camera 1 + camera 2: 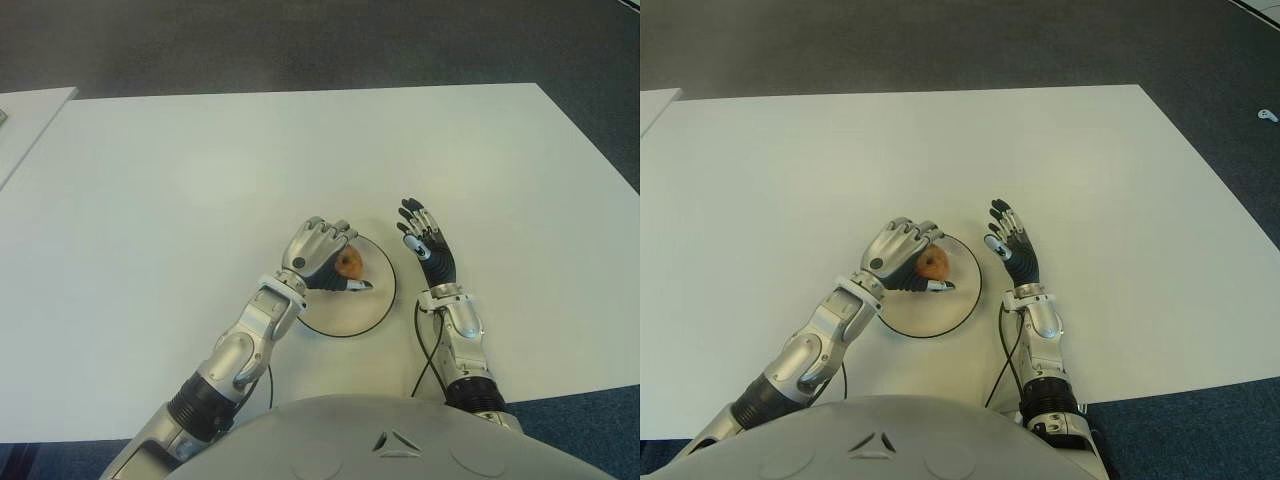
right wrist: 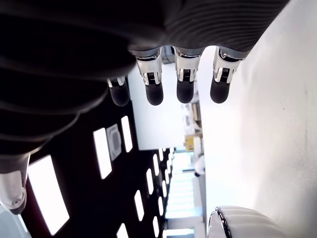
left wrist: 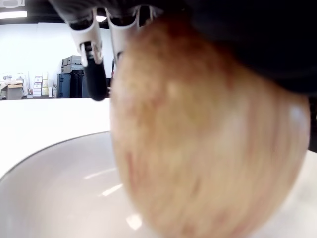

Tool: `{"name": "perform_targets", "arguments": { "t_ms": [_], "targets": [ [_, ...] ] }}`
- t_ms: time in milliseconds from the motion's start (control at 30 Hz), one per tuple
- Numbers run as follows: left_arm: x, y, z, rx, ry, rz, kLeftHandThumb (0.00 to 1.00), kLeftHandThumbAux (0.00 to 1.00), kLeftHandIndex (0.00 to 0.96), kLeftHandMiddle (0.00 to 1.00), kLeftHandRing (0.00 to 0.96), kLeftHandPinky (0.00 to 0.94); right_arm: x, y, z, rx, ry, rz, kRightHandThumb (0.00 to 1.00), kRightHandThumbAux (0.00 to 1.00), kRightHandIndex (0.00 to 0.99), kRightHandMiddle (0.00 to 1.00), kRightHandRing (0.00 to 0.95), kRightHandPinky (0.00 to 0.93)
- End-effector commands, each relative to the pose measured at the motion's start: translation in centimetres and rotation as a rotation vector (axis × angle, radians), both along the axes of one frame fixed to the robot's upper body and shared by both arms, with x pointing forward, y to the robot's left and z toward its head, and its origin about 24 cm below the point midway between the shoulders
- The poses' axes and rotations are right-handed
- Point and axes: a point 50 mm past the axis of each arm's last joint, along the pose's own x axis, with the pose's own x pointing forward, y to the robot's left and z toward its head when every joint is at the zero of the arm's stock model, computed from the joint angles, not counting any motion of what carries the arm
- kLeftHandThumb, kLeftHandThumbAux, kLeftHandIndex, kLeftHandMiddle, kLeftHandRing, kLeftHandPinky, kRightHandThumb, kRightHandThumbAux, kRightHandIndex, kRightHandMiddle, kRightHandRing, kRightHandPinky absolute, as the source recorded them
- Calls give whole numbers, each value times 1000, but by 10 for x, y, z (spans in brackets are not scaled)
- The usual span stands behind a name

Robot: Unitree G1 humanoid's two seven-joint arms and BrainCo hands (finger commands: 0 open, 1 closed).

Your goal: Put the apples into the plate.

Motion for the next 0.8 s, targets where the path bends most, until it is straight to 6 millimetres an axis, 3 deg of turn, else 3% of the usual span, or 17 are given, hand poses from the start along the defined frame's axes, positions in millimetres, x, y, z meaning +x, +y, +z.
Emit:
{"name": "perform_targets", "arguments": {
  "t_ms": [33,800],
  "targets": [
    [0,2,1,-8,-23,6,77,291,1,15,15,85,-27,0,-36,19,194,-30,148,510,76,46,10,9],
    [1,6,13,-71,-39,51,89,298,0,0,0,67,-25,1,-41,-34,218,-4,133,495,89,18,0,0]
  ]
}}
